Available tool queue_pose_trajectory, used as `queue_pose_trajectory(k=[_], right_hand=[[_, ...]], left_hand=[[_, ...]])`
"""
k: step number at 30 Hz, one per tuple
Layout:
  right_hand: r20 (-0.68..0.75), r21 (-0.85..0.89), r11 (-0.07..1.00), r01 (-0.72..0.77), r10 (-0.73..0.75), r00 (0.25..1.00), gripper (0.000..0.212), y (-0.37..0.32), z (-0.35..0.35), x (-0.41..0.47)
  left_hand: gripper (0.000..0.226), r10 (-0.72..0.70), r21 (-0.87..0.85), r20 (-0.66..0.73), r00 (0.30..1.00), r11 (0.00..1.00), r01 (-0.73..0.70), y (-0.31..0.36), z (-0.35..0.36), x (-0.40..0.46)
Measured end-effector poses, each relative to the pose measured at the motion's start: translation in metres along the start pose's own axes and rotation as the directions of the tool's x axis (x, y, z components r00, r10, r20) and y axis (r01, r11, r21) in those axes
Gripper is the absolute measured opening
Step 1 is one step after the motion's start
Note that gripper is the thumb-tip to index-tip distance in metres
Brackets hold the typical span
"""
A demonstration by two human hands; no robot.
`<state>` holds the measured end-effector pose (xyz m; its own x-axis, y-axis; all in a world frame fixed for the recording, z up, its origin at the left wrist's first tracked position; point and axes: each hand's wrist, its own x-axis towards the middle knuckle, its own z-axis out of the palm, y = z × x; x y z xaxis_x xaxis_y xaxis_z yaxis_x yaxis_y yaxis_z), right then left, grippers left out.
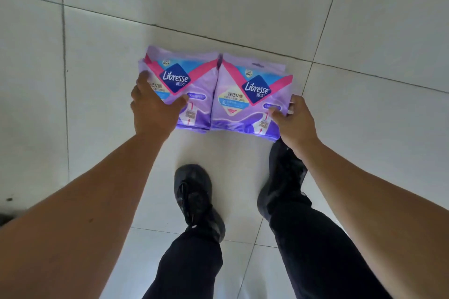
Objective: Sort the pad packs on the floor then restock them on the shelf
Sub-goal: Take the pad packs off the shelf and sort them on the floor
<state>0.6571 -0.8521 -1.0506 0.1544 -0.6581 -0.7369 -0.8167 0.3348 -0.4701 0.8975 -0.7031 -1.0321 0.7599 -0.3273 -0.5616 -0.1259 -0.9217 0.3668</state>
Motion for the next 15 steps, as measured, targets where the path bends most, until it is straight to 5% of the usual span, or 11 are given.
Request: queue_pose_trajectory(k=[8, 15], right_hand=[[0.046, -0.107, 0.994, -0.026, 0.031, 0.998, 0.046, -0.016, -0.007, -0.012], [0.150, -0.479, 0.840, 0.256, -0.209, 0.966, 0.053, -0.087, -0.038, -0.092]], left_hand=[[0.089, -0.014, 0.035, 0.012, 1.000, 0.999, 0.013, 0.001, -0.016, -0.002], [0.060, 0.162, 0.183, 0.089, 0.983, 0.967, -0.176, 0.039, -0.081, -0.073]])
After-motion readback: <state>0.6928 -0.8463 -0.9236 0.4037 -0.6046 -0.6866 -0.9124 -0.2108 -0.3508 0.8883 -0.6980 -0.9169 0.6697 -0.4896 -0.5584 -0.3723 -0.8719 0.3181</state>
